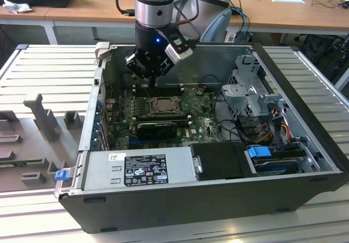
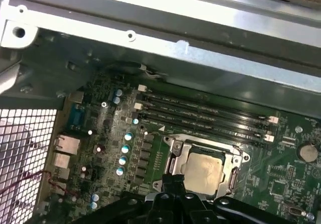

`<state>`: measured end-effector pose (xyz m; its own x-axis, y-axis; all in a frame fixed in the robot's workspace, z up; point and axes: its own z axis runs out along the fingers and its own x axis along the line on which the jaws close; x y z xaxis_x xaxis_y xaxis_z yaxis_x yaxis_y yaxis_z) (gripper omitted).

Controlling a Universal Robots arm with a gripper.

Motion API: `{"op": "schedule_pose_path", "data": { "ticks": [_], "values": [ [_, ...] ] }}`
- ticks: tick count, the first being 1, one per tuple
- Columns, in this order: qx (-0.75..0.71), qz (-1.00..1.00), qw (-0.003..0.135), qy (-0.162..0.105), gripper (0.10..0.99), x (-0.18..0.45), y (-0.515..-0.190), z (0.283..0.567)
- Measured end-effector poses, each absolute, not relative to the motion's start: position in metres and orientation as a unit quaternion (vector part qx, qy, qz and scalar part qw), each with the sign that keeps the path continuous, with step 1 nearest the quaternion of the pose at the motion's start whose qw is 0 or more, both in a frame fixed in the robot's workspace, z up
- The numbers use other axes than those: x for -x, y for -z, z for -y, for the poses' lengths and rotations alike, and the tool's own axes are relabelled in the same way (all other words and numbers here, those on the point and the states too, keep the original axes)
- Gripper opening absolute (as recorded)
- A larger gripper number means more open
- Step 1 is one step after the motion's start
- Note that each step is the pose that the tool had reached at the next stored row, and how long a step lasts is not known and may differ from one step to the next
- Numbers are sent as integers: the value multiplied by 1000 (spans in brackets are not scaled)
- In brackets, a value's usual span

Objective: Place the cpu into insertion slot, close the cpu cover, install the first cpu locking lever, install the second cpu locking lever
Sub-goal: 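Install the first cpu locking lever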

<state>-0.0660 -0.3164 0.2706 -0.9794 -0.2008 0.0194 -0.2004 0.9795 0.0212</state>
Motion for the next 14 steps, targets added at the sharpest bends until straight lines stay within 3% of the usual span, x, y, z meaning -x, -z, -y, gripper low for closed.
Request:
{"op": "schedule_pose_path", "data": {
  "ticks": [14],
  "values": [
    [-61, 998, 7, 10, 106, 97, -265, 316]
  ]
}}
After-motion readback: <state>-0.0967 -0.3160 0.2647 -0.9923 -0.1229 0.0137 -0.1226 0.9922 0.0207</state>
